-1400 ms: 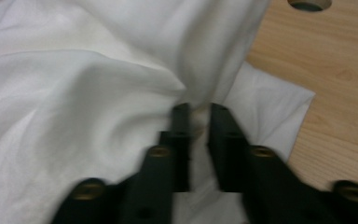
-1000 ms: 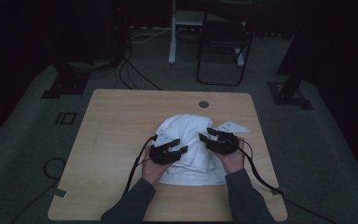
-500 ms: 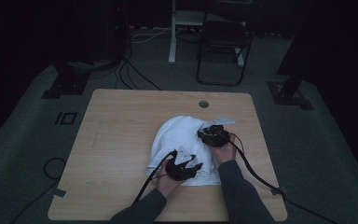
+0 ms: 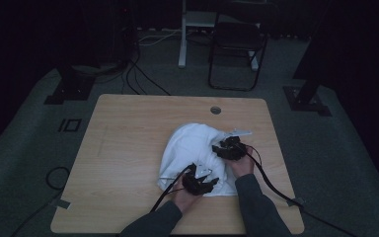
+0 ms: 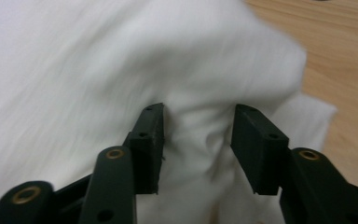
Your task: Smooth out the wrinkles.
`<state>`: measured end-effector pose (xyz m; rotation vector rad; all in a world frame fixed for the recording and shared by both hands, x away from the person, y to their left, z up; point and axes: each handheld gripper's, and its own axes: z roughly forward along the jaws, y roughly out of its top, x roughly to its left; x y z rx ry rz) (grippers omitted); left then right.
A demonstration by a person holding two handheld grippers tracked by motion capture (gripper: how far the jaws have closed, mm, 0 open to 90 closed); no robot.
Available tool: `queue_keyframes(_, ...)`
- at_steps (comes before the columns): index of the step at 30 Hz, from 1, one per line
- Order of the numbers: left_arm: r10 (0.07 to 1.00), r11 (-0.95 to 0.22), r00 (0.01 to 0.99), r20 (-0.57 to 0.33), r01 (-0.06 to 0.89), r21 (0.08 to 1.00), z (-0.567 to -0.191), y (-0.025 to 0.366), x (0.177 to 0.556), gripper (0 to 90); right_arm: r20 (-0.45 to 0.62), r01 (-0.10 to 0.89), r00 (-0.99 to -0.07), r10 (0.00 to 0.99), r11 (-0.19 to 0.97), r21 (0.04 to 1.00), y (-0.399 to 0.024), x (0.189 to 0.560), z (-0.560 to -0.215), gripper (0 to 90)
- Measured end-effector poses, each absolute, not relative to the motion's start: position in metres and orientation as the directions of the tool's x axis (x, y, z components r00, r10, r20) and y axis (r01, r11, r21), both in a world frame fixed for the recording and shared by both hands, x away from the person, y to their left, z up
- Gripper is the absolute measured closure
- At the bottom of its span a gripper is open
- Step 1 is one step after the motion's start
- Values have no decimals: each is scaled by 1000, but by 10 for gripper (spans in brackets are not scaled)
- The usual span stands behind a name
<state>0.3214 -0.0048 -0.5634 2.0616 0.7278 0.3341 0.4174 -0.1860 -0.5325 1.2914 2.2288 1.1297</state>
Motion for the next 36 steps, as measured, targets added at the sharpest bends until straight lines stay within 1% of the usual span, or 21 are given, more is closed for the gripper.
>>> queue_keyframes(2,600,-420,799,-40,357,834,-563,-4,320,538,89,571,-550,830,296,766,-189,404,-532,510)
queue_keyframes(4,584,-428,811,-28,337,838,-563,-3,318,501,63,560,-567,821,328,761,-190,390,-534,509)
queue_keyframes(7,562,-431,827,-16,310,848,-556,1,312,479,59,553,-573,817,332,764,-195,374,-537,508)
queue_keyframes(8,562,-431,827,-16,310,848,-556,1,312,475,59,553,-573,817,332,764,-195,374,-537,508)
queue_keyframes(11,549,-407,836,1,266,874,-537,17,298,471,32,553,-577,816,362,751,-198,361,-545,516)
queue_keyframes(14,582,-381,812,30,240,893,-523,38,291,462,33,565,-575,818,368,738,-197,360,-552,533)
queue_keyframes(16,636,-366,769,66,225,903,-514,59,290,448,46,575,-571,820,359,735,-197,362,-555,539)
queue_keyframes(17,654,-355,753,69,225,907,-512,67,290,447,48,579,-566,823,355,734,-197,363,-556,548)
queue_keyframes(19,705,-322,706,67,234,917,-508,85,293,447,35,572,-568,822,365,734,-197,364,-557,569)
queue_keyframes(20,726,-316,685,60,255,914,-508,93,298,447,32,570,-568,823,364,737,-197,364,-557,583)
queue_keyframes(23,733,-334,680,22,332,882,-517,101,313,449,49,575,-565,824,350,740,-195,368,-559,611)
queue_keyframes(25,738,-343,674,16,354,870,-526,102,320,453,42,575,-565,824,357,736,-192,371,-558,621)
queue_keyframes(31,775,-338,632,31,372,864,-530,102,329,453,18,568,-562,827,370,735,-180,383,-557,633)
queue_keyframes(32,793,-338,608,38,387,858,-532,105,337,453,19,570,-556,831,364,736,-175,387,-557,634)
queue_keyframes(33,807,-335,589,45,395,855,-533,107,344,454,28,574,-550,835,353,739,-165,400,-556,634)
queue_keyframes(36,822,-345,566,65,404,847,-533,111,352,454,44,578,-549,835,341,742,-157,411,-556,634)
